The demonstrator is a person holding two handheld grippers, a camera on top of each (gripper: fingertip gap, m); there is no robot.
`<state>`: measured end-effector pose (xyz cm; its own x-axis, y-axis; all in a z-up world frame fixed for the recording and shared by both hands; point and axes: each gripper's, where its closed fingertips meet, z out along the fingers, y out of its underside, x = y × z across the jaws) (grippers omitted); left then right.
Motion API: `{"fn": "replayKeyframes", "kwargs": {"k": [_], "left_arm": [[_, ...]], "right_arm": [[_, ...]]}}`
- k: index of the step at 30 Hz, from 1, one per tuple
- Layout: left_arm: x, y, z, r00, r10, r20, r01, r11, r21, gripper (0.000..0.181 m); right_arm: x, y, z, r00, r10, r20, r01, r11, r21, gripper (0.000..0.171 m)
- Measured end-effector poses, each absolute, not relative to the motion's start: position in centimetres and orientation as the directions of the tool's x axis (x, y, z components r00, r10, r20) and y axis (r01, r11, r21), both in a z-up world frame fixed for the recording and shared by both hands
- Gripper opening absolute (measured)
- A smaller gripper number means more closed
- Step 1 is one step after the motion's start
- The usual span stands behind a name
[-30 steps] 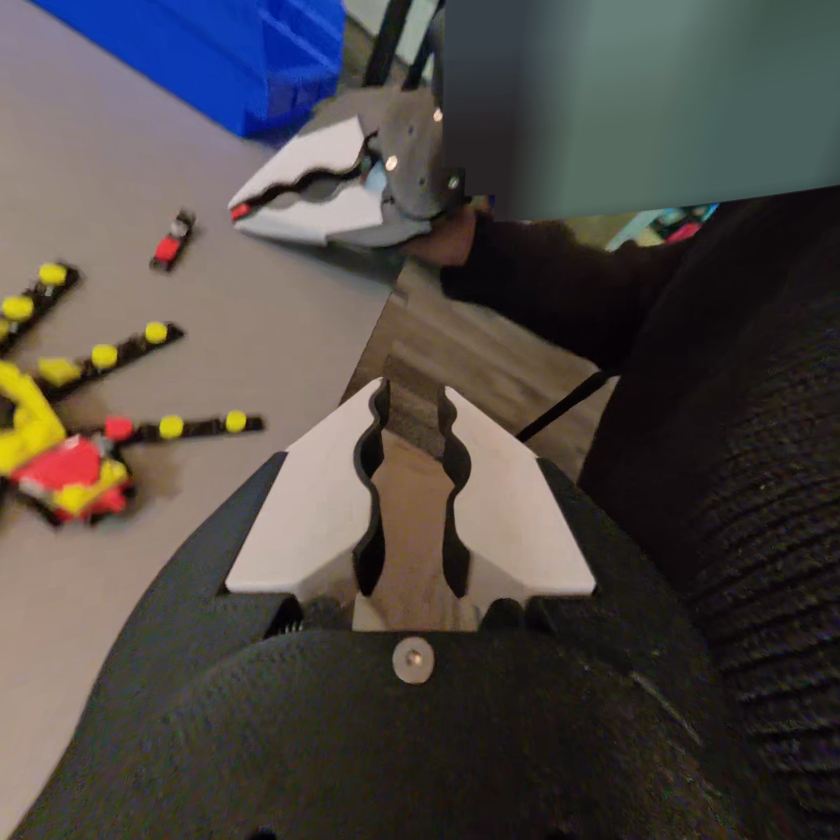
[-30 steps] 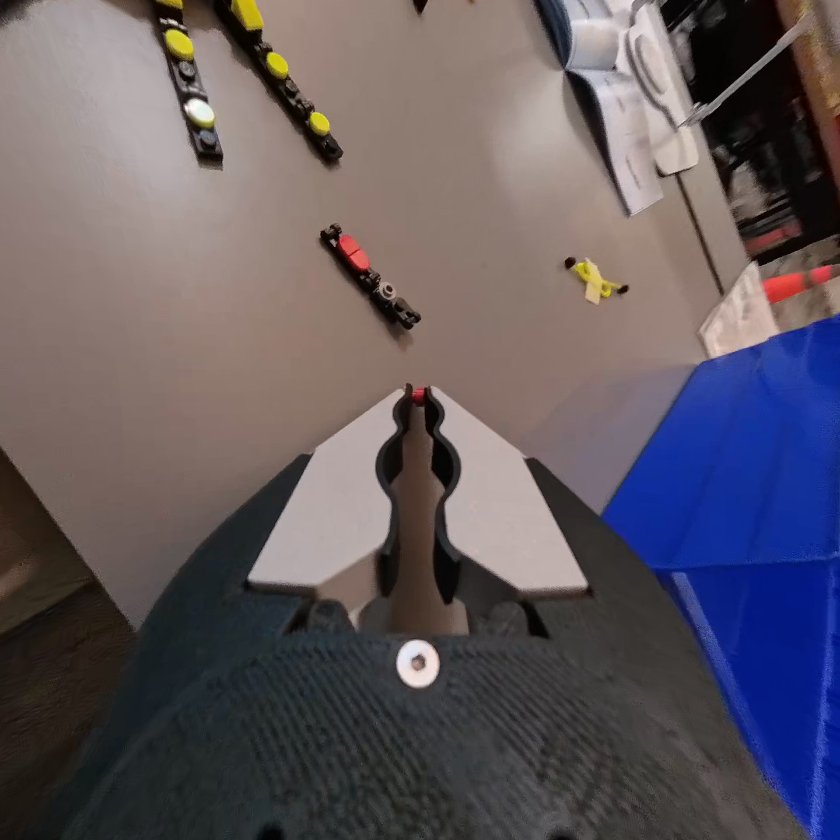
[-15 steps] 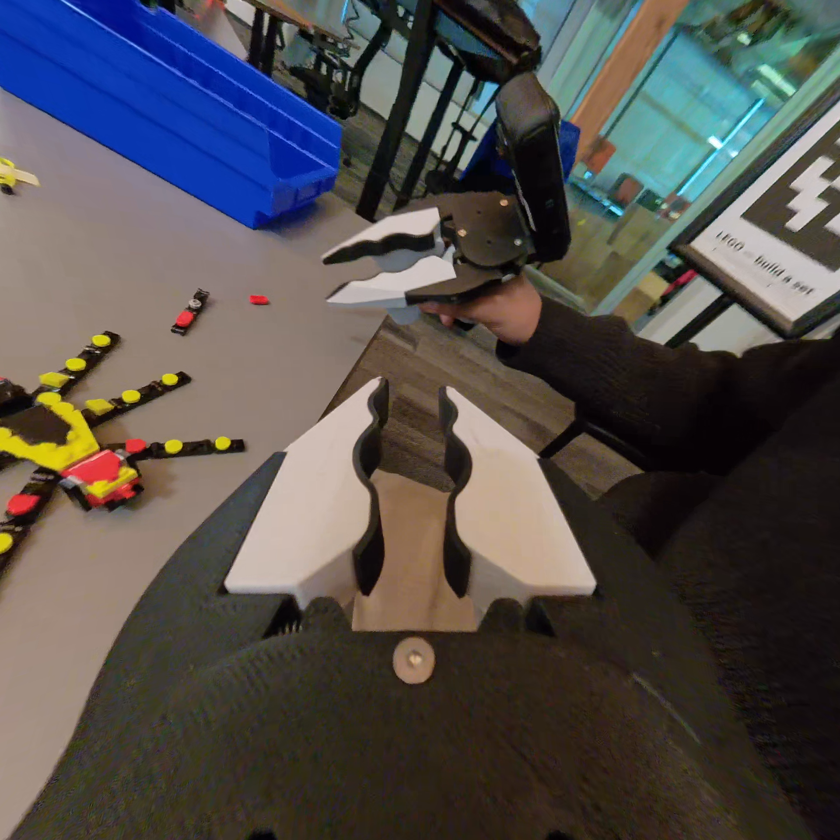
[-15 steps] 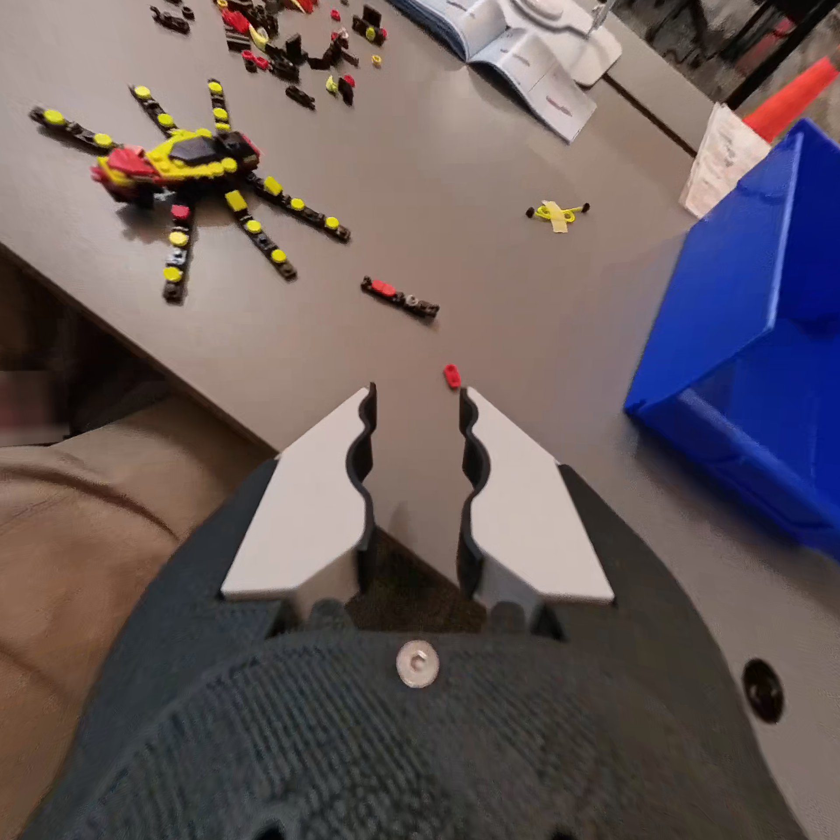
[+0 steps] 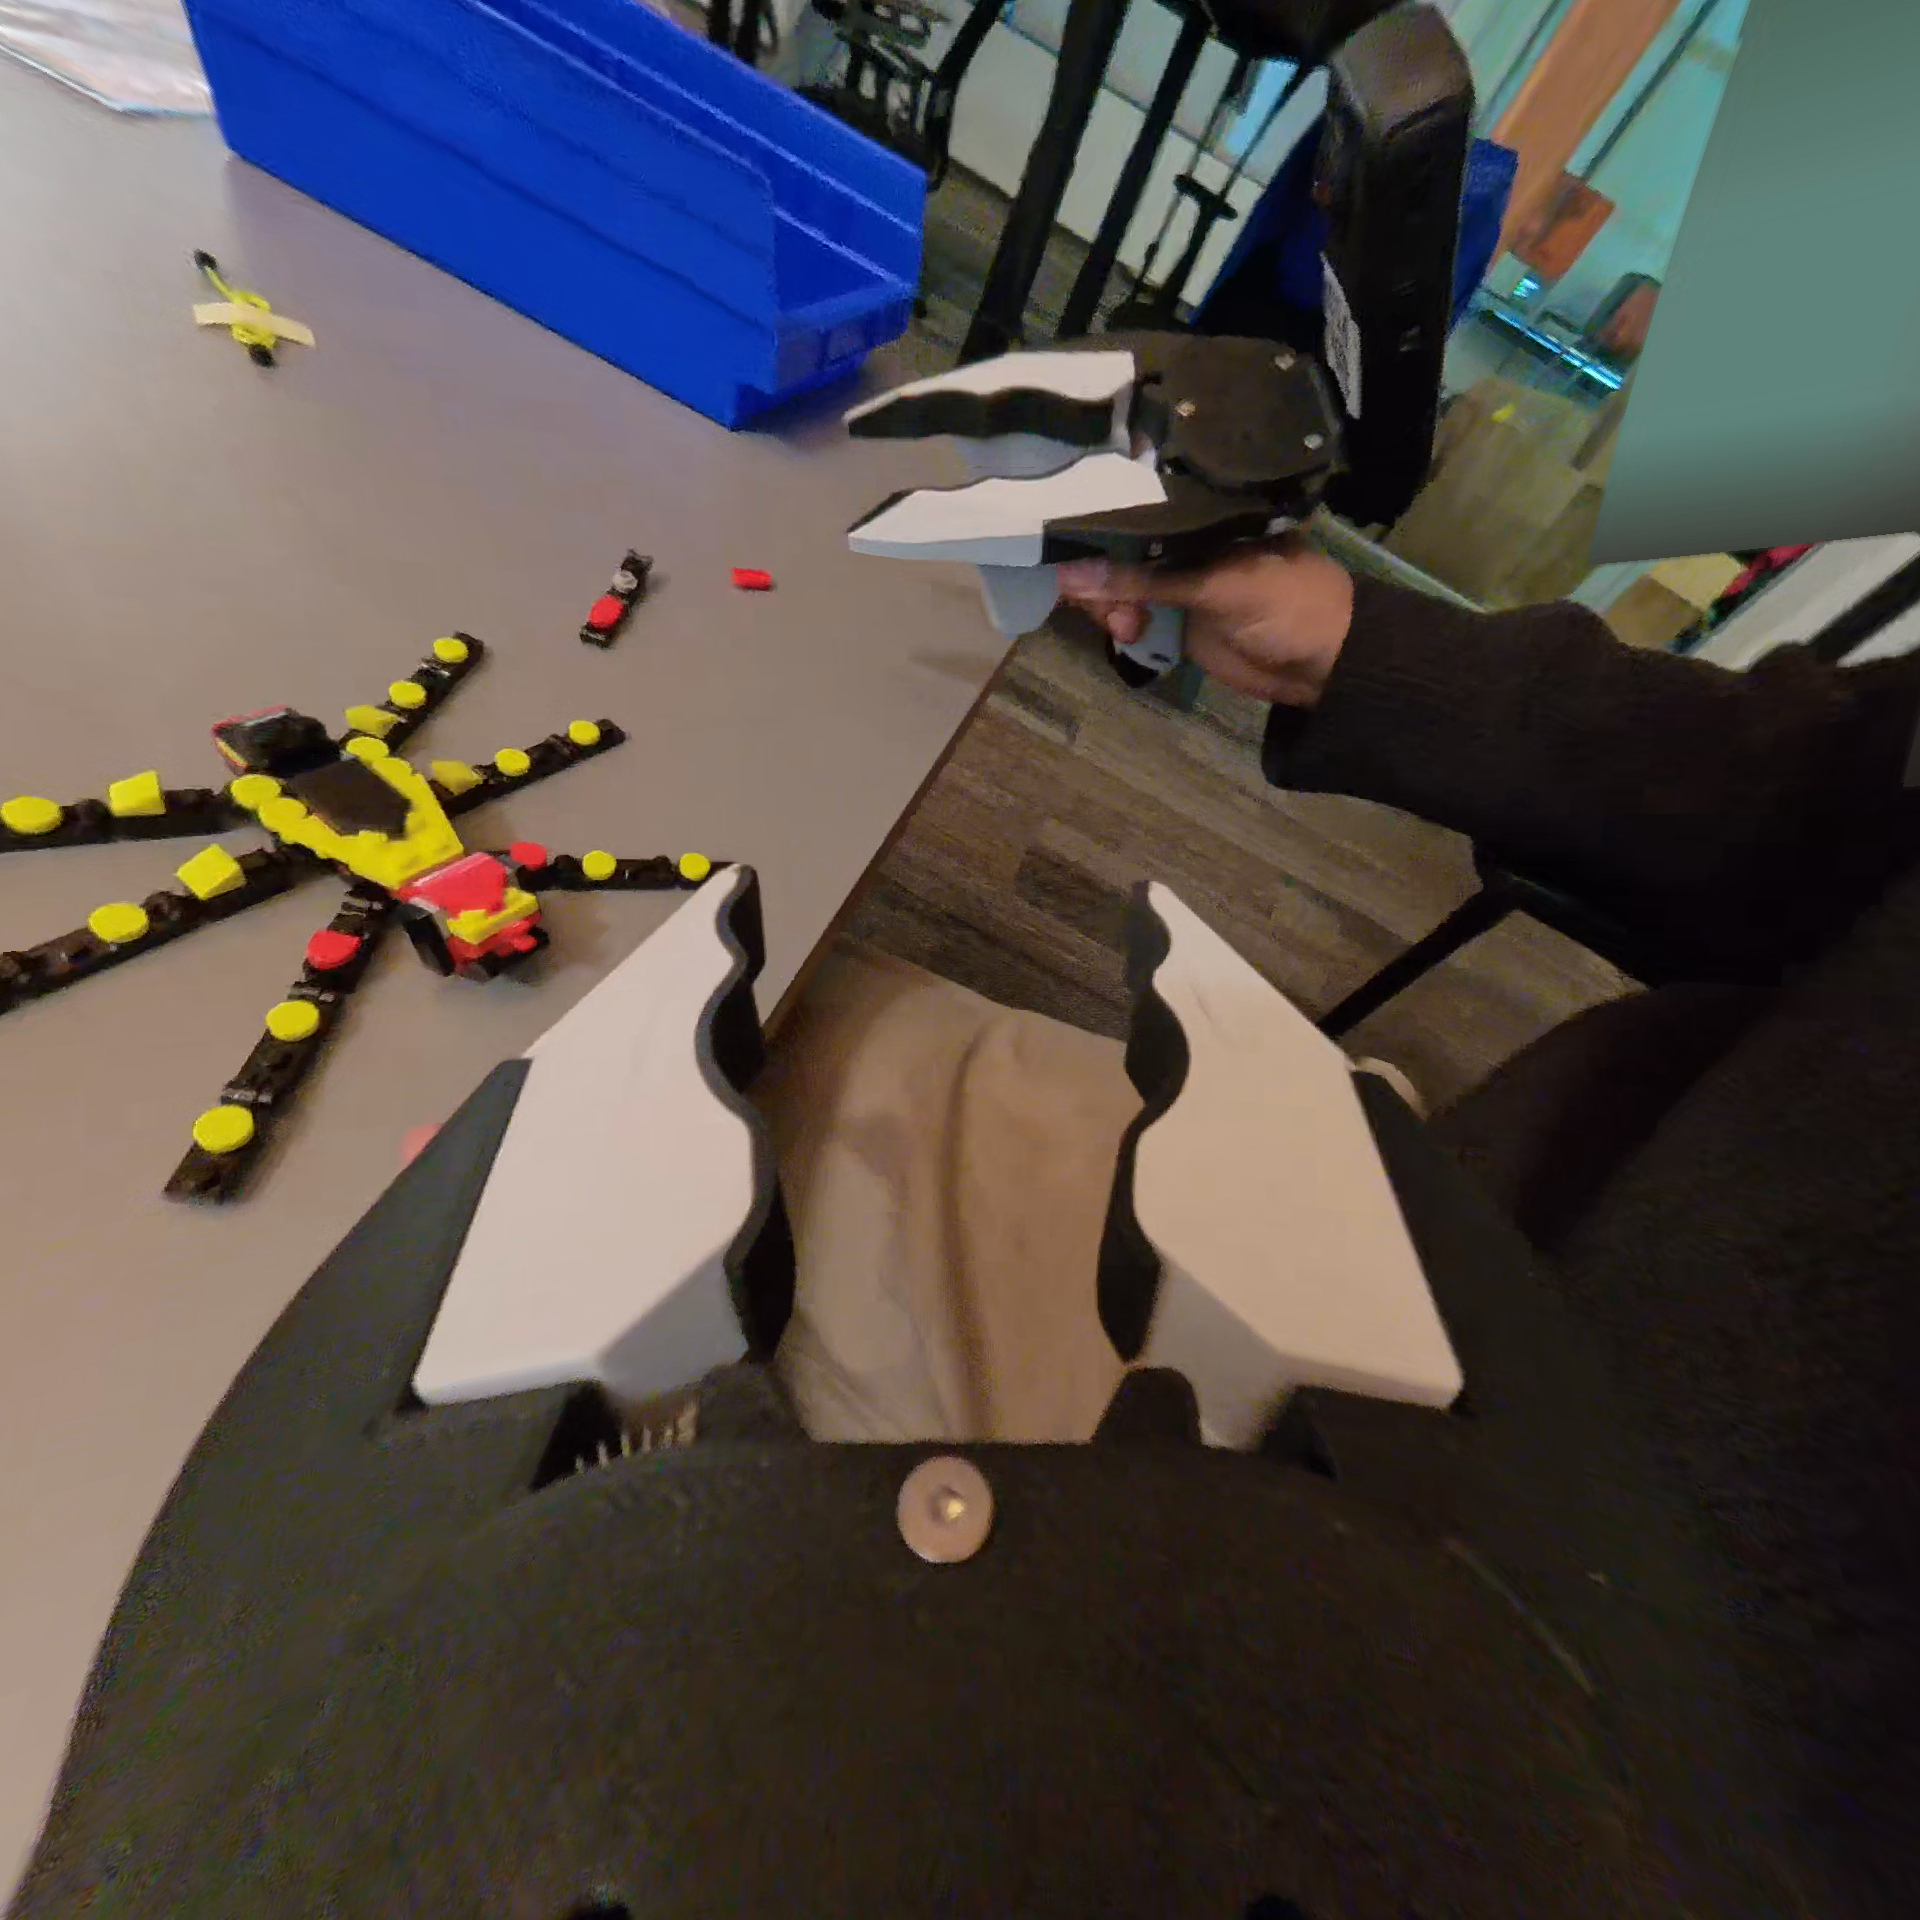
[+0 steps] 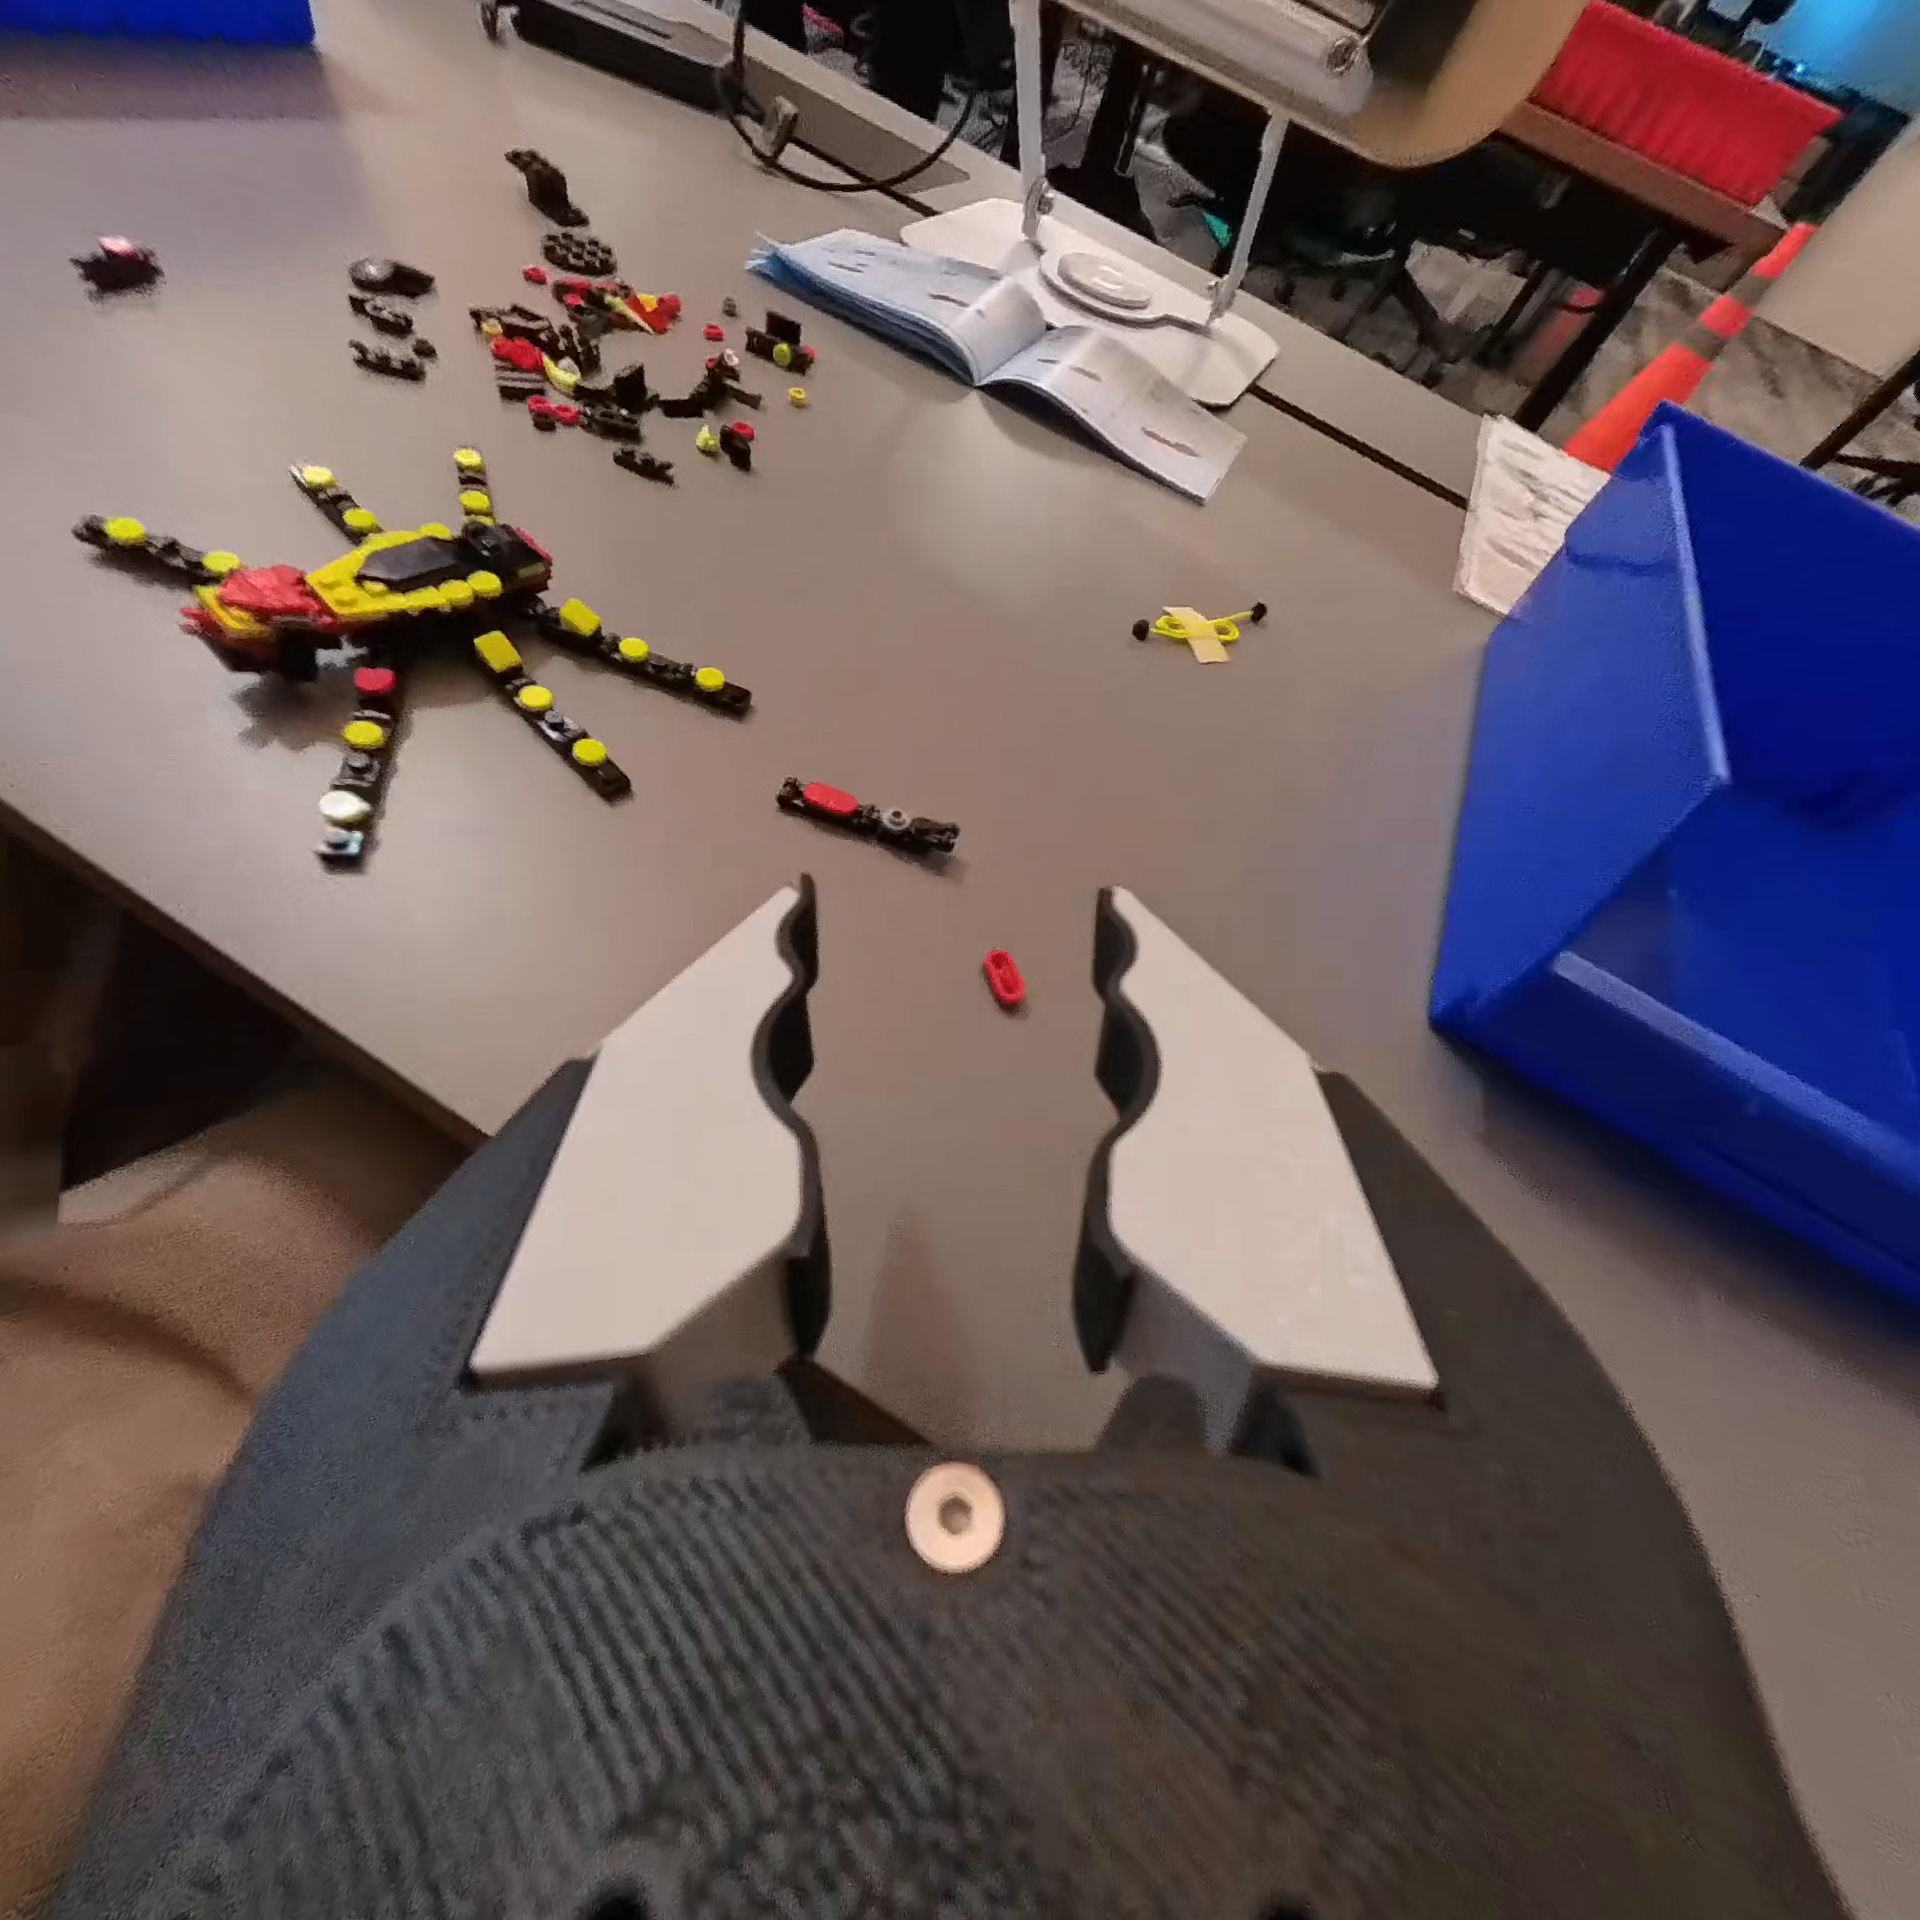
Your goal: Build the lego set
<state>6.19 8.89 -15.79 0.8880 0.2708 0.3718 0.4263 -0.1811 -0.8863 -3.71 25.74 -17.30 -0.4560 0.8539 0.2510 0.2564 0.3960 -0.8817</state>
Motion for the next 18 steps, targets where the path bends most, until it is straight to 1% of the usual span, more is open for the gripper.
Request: {"fn": "replayKeyframes", "kwargs": {"k": [1, 2, 4, 8, 10, 12, 14, 16, 18], "left_arm": [[5.9, 9.0, -16.1, 0.89, 0.254, 0.38, 0.429, -0.18, -0.885, 0.072], [5.4, 9.1, -16.3, 0.886, 0.251, 0.389, 0.437, -0.177, -0.882, 0.074], [3.8, 9.6, -16.3, 0.866, 0.256, 0.43, 0.473, -0.137, -0.871, 0.073], [0.3, 10.9, -14.9, 0.8, 0.256, 0.543, 0.568, -0.032, -0.822, 0.06], [-0.7, 11.5, -14.6, 0.797, 0.25, 0.549, 0.573, -0.028, -0.819, 0.059], [-1.1, 12.0, -14.5, 0.809, 0.252, 0.531, 0.559, -0.052, -0.827, 0.058], [-1.1, 12.5, -14.2, 0.819, 0.244, 0.519, 0.548, -0.068, -0.834, 0.057], [-1.1, 12.9, -13.4, 0.82, 0.23, 0.525, 0.551, -0.067, -0.832, 0.055], [-1.3, 13.2, -12.8, 0.812, 0.215, 0.542, 0.564, -0.051, -0.824, 0.055]], "right_arm": [[-3.9, 25.9, -17.7, -0.471, 0.842, 0.264, 0.255, 0.416, -0.873, 0.052], [-4.0, 26.0, -18.4, -0.497, 0.827, 0.265, 0.264, 0.434, -0.861, 0.042], [-3.8, 26.7, -19.9, -0.535, 0.815, 0.225, 0.315, 0.439, -0.842, 0.033], [-4.8, 27.6, -21.7, -0.57, 0.812, 0.121, 0.404, 0.406, -0.819, 0.028], [-5.6, 27.4, -22.2, -0.614, 0.779, 0.128, 0.407, 0.451, -0.794, 0.028], [-6.3, 27.3, -23.2, -0.669, 0.731, 0.131, 0.422, 0.519, -0.743, 0.028], [-6.7, 27.1, -23.3, -0.703, 0.704, 0.1, 0.429, 0.532, -0.73, 0.006], [-7.0, 27.3, -23.2, -0.72, 0.688, 0.089, 0.442, 0.554, -0.705, 0.006], [-7.5, 26.6, -21.5, -0.731, 0.679, 0.067, 0.423, 0.529, -0.736, 0.006]]}}
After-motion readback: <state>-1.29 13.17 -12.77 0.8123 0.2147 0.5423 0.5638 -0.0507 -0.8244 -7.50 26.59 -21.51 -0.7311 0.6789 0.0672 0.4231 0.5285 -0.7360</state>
